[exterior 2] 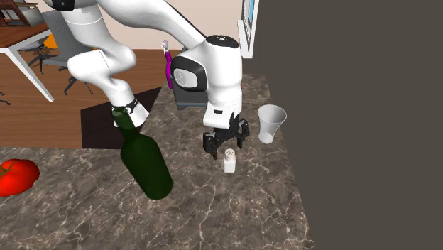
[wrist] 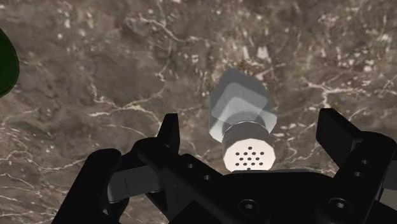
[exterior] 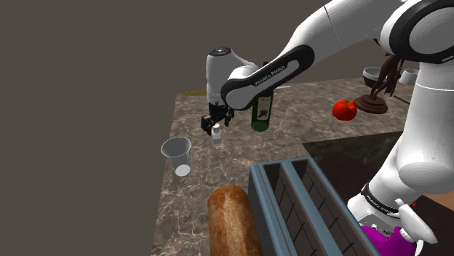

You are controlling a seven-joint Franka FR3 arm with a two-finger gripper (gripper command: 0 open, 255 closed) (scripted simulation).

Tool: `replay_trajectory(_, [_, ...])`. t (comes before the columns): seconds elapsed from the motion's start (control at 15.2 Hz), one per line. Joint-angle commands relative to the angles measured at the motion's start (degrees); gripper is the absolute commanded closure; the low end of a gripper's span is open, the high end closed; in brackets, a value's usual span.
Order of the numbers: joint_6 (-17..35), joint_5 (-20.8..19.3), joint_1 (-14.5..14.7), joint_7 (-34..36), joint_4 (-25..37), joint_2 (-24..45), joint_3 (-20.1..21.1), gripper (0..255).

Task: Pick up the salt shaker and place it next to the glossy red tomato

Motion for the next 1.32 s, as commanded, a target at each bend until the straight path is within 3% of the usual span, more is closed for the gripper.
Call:
replay_trajectory(0.0, [0.0,0.0,0.0,0.0,0.0,0.0,0.0,0])
replay_trajectory(0.07, [0.0,0.0,0.0,0.0,0.0,0.0,0.0,255])
replay_trajectory(0.66, [0.01,0.0,0.0,0.0,0.0,0.0,0.0,255])
replay_trajectory(1.25, [-5.93,1.97,-0.39,-1.65,3.03,-3.16,0.61,255])
